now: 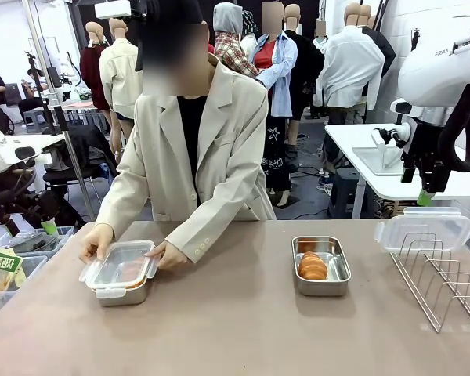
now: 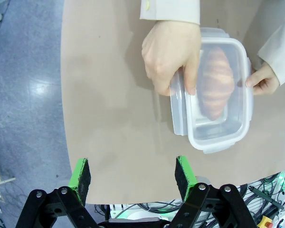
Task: Place the bread in airtight containers.
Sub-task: Pick up one Airtight Container lid and hand it to the human.
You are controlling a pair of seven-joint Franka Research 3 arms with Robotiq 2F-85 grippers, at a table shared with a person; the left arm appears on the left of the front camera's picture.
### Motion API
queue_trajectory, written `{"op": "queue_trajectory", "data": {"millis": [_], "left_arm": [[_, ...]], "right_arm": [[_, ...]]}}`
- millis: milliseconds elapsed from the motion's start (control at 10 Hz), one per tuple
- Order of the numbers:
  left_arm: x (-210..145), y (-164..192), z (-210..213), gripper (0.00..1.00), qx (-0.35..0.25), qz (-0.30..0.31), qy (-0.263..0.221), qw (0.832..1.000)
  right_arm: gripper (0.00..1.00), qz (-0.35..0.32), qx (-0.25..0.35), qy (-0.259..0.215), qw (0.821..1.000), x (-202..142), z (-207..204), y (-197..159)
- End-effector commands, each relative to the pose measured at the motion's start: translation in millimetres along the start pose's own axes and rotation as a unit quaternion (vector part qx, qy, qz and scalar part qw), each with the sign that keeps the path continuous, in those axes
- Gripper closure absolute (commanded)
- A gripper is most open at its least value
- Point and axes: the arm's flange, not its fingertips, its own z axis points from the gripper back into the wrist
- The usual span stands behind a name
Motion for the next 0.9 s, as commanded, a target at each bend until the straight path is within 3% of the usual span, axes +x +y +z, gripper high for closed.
{"op": "queue_trajectory", "data": {"millis": [0, 800], "left_arm": [[0.7, -0.2, 0.7, 0.08, 0.001, 0.006, -0.005, 1.000], [0.7, -0.2, 0.7, 0.08, 0.001, 0.006, -0.005, 1.000]], "right_arm": [[0.00, 0.000, 0.003, -0.002, 1.000, -0.3, 0.1, 0.6], [0.00, 0.000, 0.003, -0.002, 1.000, -0.3, 0.1, 0.6]]}}
